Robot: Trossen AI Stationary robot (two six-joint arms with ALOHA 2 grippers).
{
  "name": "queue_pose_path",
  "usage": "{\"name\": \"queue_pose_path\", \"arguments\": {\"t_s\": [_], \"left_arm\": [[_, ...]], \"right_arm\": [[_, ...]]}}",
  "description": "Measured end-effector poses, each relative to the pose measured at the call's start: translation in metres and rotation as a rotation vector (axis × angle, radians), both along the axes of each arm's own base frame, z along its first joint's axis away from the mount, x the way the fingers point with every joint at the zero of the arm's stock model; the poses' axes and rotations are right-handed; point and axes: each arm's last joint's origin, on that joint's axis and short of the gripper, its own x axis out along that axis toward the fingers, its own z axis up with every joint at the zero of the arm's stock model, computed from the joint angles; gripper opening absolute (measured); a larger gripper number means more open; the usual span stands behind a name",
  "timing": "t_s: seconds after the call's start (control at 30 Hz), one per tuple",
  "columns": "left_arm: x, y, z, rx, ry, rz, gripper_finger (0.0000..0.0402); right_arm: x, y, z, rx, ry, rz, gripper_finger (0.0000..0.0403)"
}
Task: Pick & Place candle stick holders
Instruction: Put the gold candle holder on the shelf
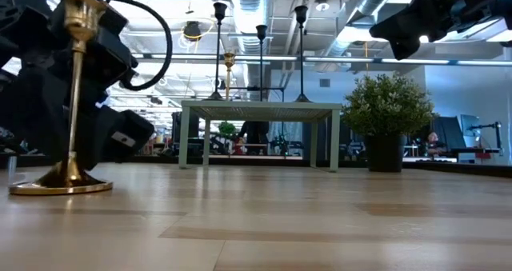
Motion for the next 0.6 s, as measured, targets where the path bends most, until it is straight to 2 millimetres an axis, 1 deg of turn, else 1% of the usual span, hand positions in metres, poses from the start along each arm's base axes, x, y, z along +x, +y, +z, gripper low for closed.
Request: {"name": "queue_pose_path", "arguments": {"t_s": [0.17,0.2,0.27,0.33,0.4,0.6], "left_arm": [[0.001,-0.001,0.002,-0.020,-0.018,0.004,0.0049],[0.002,-0.001,0.003,-0.032,-0.021,0.010,0.0042],[0.003,-0.001,0.005,-0.064,-0.021,0.036,0.0041],[0.005,0.000,0.008,-0.088,-0.026,0.105,0.0041],[0.008,0.002,0.013,-0.080,-0.055,0.172,0.0041],[0.022,0.004,0.028,-0.063,-0.106,0.264,0.0041]], "right_arm": [[0.000,0.000,0.000,0.000,0.000,0.000,0.0000],[0.000,0.000,0.000,0.000,0.000,0.000,0.0000],[0.000,0.000,0.000,0.000,0.000,0.000,0.0000],[0.000,0.000,0.000,0.000,0.000,0.000,0.0000],[0.000,0.000,0.000,0.000,0.000,0.000,0.0000],[0.000,0.000,0.001,0.015,-0.007,-0.003,0.0000]]}}
